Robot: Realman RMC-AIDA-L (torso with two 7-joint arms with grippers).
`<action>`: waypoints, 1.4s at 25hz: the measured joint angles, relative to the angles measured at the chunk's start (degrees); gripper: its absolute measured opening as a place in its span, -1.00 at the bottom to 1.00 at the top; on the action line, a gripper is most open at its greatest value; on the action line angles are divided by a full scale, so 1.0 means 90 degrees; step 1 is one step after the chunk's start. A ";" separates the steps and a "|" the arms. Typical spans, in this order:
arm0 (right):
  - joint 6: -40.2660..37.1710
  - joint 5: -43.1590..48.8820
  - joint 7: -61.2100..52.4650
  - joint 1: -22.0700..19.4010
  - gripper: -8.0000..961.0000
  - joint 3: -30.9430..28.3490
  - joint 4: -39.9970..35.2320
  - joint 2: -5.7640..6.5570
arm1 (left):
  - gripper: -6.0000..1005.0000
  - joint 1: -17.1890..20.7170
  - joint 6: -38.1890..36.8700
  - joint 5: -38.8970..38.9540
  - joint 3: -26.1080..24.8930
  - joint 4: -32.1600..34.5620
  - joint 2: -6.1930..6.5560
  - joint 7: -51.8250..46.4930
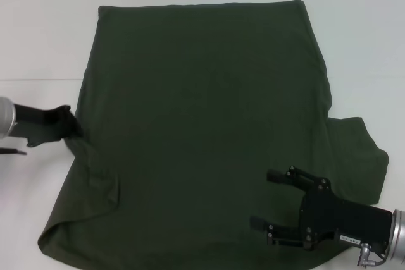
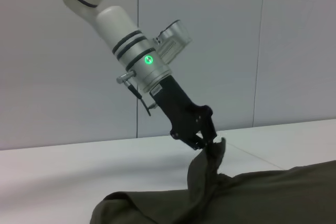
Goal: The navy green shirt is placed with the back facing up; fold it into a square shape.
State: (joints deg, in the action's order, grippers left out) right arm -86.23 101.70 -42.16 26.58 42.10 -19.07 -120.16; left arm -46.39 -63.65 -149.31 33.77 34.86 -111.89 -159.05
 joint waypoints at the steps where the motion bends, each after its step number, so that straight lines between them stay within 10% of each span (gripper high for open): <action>1: 0.0000 -0.0001 -0.0001 -0.0001 0.95 0.0000 0.0000 -0.0002 | -0.78 0.0002 -0.0005 0.0091 0.0002 0.0023 -0.0015 0.0044; 26: -0.0029 0.0000 0.0021 0.0026 0.95 0.0000 0.0151 -0.0008 | -0.79 -0.0025 0.0099 0.0909 -0.0013 0.0269 -0.0502 0.0843; 35: -0.0032 -0.0033 -0.0096 -0.0009 0.94 -0.0047 0.0168 -0.0007 | -0.41 0.0648 -0.0735 0.1777 -0.0037 0.0419 -0.0310 0.1865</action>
State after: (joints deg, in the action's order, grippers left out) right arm -86.51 101.39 -43.03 26.50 41.68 -17.56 -120.23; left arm -40.56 -70.26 -133.32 33.44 38.63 -114.67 -142.26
